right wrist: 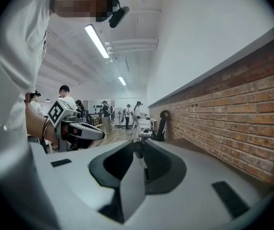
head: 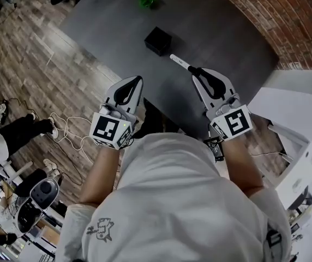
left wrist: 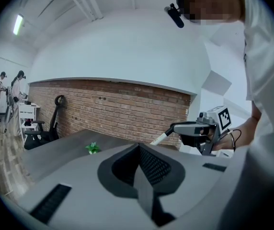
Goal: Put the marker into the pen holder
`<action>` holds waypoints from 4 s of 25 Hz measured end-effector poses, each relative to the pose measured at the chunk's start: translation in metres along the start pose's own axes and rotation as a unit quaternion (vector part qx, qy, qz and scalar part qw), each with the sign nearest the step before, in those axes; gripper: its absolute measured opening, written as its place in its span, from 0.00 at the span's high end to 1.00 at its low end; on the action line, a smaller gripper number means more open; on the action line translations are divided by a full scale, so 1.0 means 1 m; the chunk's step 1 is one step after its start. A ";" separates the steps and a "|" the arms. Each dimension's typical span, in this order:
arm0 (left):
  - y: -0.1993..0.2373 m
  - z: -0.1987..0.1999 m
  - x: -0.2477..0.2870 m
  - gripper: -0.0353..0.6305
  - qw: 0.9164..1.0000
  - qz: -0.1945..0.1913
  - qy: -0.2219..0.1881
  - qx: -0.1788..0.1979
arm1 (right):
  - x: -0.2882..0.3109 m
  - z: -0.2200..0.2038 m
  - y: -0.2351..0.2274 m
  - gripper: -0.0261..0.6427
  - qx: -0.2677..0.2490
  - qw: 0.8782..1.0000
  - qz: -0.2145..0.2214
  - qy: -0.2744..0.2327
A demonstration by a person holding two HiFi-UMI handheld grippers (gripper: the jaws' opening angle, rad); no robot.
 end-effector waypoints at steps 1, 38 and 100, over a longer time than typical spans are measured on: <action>0.005 0.000 0.003 0.93 1.000 -0.002 0.001 -0.001 | 0.006 -0.003 -0.001 0.85 0.000 1.000 -0.001 0.004; 0.126 -0.038 0.064 0.93 0.998 -0.013 0.043 -0.047 | 0.146 -0.143 -0.015 0.84 0.019 0.988 0.006 0.150; -0.174 0.021 -0.018 0.93 0.995 -0.001 -0.050 0.082 | -0.132 0.023 0.044 0.95 -0.042 0.996 0.056 -0.057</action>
Point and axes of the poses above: the fingertips, and each gripper's own axes: x forward along the fingers, y to its left, z out of its top, the point moved 5 cm from there along -x, backward along the fingers, and after that the axes turned 9 degrees about -z, right-handed, at the moved point
